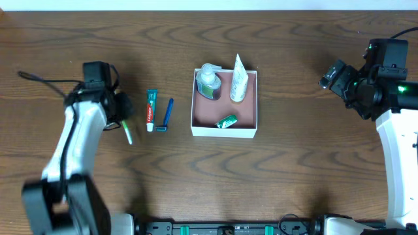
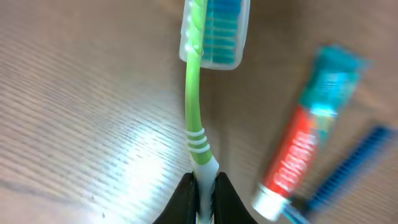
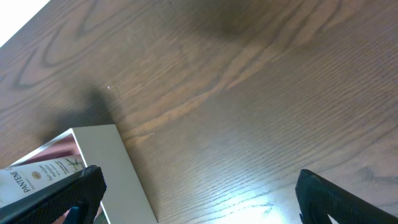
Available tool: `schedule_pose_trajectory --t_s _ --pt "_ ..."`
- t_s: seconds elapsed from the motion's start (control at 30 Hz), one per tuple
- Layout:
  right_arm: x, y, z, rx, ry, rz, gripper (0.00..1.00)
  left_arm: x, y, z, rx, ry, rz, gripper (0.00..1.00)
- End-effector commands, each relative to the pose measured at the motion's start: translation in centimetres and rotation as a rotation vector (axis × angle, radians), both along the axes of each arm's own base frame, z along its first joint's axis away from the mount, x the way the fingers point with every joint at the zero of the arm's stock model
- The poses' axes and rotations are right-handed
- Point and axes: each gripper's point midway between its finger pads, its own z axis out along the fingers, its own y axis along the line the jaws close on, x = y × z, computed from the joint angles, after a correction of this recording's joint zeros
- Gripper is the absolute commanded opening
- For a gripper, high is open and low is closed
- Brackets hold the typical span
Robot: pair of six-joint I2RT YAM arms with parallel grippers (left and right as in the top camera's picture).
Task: Pack container
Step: 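Carry the toothbrush over the box with the left gripper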
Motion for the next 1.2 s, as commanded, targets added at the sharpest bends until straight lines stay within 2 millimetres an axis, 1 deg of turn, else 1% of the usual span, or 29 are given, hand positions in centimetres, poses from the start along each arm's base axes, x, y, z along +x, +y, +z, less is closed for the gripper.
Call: schedule_pose_trajectory --t_s 0.0,0.1,0.2,0.27,0.37,0.5,0.63,0.7,0.77,0.9,1.0,1.17 --pt "0.2 -0.2 0.3 0.010 -0.006 -0.017 0.99 0.3 -2.6 5.2 -0.045 -0.149 -0.084 0.06" --pt "0.2 -0.2 0.3 0.010 -0.006 -0.017 0.99 -0.2 -5.5 8.2 -0.047 -0.235 -0.227 0.06" --pt "0.2 -0.2 0.3 0.010 -0.006 -0.017 0.99 -0.9 -8.8 9.9 0.004 -0.285 -0.451 0.06" --pt "0.2 -0.2 0.3 0.010 -0.006 -0.017 0.99 -1.3 -10.7 10.3 0.043 -0.302 -0.596 0.06" --pt "0.2 -0.2 0.3 0.010 -0.006 -0.017 0.99 -2.0 -13.7 10.1 0.118 -0.306 -0.852 0.06" --pt "0.2 -0.2 0.3 0.010 -0.006 -0.017 0.99 -2.9 -17.2 9.0 0.213 -0.300 -1.180 0.06" --pt "0.2 -0.2 0.3 0.010 -0.006 -0.017 0.99 -3.8 -19.8 7.6 0.284 -0.283 -1.439 0.06" --pt "0.2 -0.2 0.3 0.010 -0.006 -0.017 0.99 -4.1 -20.8 7.1 0.299 -0.279 -1.516 0.06" --pt "0.2 -0.2 0.3 0.010 -0.006 -0.017 0.99 -4.1 -21.6 6.8 0.301 -0.285 -1.542 0.06" --pt "0.2 -0.2 0.3 0.010 -0.006 -0.017 0.99 -2.8 -23.4 7.0 0.324 -0.354 -1.569 0.06" --pt "0.2 -0.2 0.3 0.010 -0.006 -0.017 0.99 -2.0 -24.9 6.9 0.376 -0.408 -1.651 0.06" --pt "0.2 -0.2 0.3 0.010 -0.006 -0.017 0.99 -1.2 -27.3 6.0 0.425 -0.460 -1.755 0.06"
